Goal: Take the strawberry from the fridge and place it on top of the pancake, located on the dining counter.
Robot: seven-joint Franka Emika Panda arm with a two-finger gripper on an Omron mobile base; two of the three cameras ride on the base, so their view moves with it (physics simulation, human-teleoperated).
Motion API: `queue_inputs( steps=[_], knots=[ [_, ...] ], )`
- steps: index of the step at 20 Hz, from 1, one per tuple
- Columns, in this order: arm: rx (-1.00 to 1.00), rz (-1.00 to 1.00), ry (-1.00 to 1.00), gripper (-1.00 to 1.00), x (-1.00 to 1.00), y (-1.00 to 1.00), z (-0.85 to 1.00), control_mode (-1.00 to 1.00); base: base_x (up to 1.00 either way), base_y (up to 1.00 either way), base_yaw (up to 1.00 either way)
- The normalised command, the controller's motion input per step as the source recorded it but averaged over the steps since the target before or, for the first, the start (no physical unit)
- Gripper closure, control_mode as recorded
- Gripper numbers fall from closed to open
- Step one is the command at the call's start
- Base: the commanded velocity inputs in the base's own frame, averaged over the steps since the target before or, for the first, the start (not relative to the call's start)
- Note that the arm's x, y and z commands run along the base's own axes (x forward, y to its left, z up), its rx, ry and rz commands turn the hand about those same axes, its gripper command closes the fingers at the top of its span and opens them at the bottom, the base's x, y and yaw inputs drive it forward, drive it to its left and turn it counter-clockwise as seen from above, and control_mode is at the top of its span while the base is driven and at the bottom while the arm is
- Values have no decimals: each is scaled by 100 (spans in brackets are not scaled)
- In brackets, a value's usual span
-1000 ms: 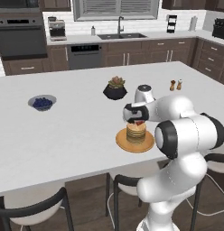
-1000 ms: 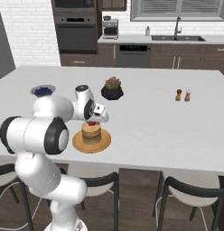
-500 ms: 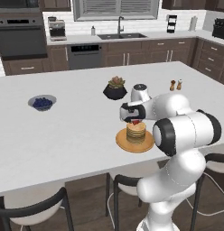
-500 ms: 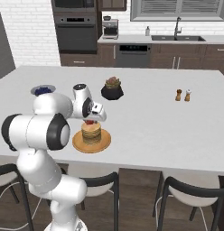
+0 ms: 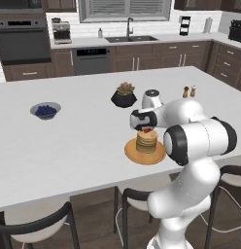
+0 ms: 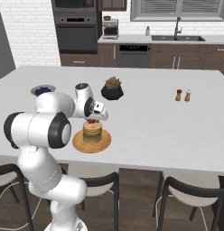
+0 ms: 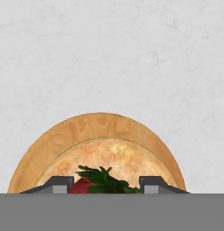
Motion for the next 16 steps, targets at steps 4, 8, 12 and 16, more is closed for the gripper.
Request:
queue_inputs(
  steps=[4, 8, 12, 16],
  knots=[
    [0, 0, 0, -100, -34, 0, 0, -100, 0, 0, 0],
    [0, -2, 0, -100, -38, 0, -1, -100, 0, 0, 0],
    [0, 0, 0, -100, -1, 0, 0, -100, 0, 0, 0],
    [0, 0, -7, -100, 0, 0, 0, -100, 0, 0, 0]
  ],
)
